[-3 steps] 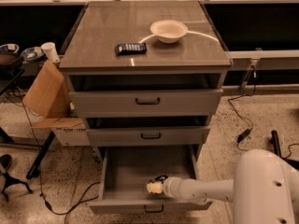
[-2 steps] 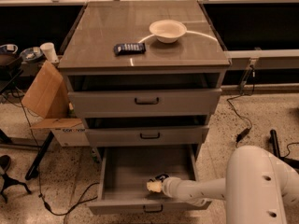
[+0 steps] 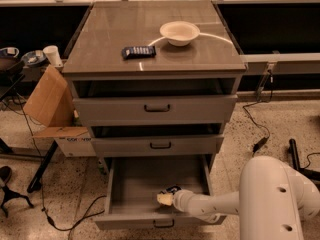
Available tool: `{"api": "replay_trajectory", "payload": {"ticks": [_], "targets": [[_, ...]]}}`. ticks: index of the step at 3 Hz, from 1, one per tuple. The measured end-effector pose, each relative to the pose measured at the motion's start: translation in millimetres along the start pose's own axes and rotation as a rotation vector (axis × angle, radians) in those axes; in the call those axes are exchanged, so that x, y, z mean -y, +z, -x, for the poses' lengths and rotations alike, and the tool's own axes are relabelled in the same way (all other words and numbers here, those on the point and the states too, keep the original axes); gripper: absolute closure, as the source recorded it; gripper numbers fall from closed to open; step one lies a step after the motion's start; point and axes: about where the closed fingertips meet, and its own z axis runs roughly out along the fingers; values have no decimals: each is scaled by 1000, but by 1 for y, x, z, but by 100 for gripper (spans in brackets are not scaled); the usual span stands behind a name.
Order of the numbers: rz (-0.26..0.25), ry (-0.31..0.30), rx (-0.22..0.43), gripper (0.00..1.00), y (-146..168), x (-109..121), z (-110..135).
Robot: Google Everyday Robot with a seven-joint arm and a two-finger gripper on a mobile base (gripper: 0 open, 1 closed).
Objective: Place pepsi can into bottom drawer
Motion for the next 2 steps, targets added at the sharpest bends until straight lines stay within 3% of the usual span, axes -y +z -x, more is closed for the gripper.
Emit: {"api": "replay_trajectory", "payload": {"ticks": [1, 2], "targets": [[7, 11, 22, 0, 0, 2, 2], [7, 11, 22, 0, 0, 2, 2]]}}
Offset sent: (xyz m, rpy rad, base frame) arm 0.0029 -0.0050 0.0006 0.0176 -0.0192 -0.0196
